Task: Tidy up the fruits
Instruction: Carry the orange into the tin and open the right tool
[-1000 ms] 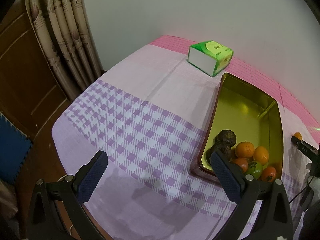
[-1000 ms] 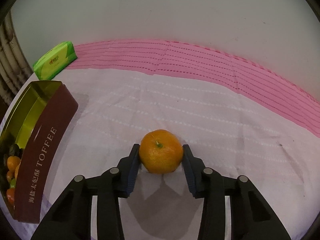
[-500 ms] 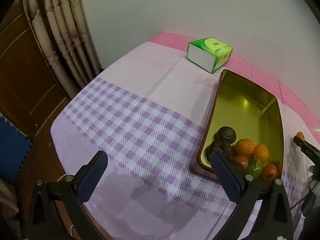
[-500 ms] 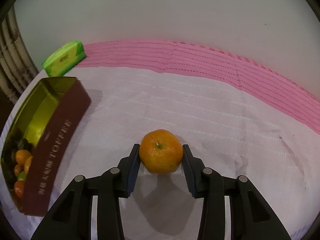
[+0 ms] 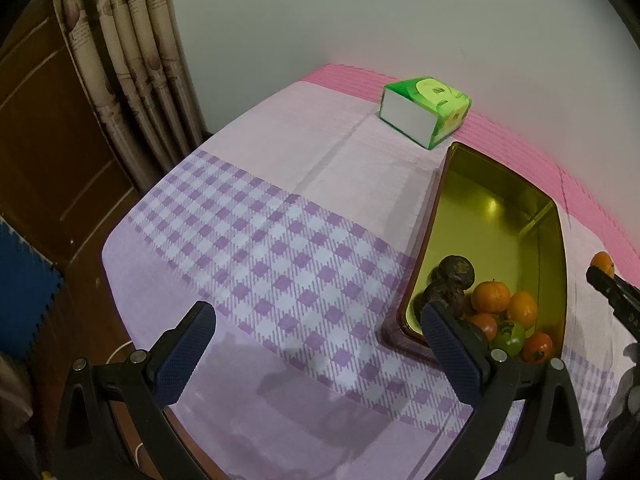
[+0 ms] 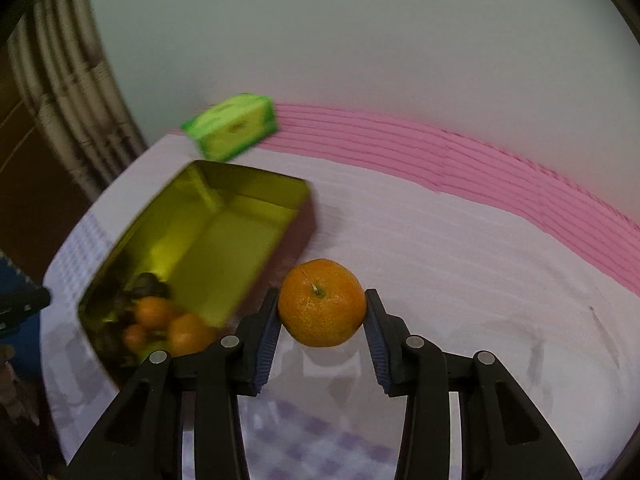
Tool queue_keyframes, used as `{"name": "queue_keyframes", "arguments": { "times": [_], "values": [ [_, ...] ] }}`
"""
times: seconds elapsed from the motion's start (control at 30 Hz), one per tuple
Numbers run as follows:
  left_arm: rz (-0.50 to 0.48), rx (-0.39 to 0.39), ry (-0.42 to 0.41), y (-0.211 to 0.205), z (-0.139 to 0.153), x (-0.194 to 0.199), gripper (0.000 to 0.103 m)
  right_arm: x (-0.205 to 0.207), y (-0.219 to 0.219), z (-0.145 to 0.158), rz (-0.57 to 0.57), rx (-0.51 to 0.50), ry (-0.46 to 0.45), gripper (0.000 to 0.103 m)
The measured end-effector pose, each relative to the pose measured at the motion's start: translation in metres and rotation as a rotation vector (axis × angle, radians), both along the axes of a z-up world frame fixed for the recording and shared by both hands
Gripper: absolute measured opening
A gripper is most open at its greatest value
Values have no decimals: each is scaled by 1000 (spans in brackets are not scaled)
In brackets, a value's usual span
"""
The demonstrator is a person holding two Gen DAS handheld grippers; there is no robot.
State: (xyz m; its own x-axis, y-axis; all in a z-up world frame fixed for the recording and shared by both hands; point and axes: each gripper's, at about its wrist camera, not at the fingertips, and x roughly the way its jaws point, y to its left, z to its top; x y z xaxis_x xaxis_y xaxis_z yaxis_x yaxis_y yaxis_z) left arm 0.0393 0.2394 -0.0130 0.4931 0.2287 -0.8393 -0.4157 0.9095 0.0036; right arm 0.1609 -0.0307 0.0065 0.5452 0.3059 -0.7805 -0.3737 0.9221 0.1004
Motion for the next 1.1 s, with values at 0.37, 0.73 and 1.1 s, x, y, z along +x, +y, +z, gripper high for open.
{"name": "queue_keyframes", "arguments": {
  "times": [0.37, 0.73, 1.1],
  "values": [
    [11, 13, -14, 1, 4, -2, 102, -30, 77, -1, 161, 7, 22, 42],
    [39, 16, -27, 5, 7, -6, 102, -42, 109, -19, 218, -52, 53, 42],
    [51, 10, -25, 5, 8, -7, 102, -41, 117, -33, 205, -89, 66, 42]
  ]
}}
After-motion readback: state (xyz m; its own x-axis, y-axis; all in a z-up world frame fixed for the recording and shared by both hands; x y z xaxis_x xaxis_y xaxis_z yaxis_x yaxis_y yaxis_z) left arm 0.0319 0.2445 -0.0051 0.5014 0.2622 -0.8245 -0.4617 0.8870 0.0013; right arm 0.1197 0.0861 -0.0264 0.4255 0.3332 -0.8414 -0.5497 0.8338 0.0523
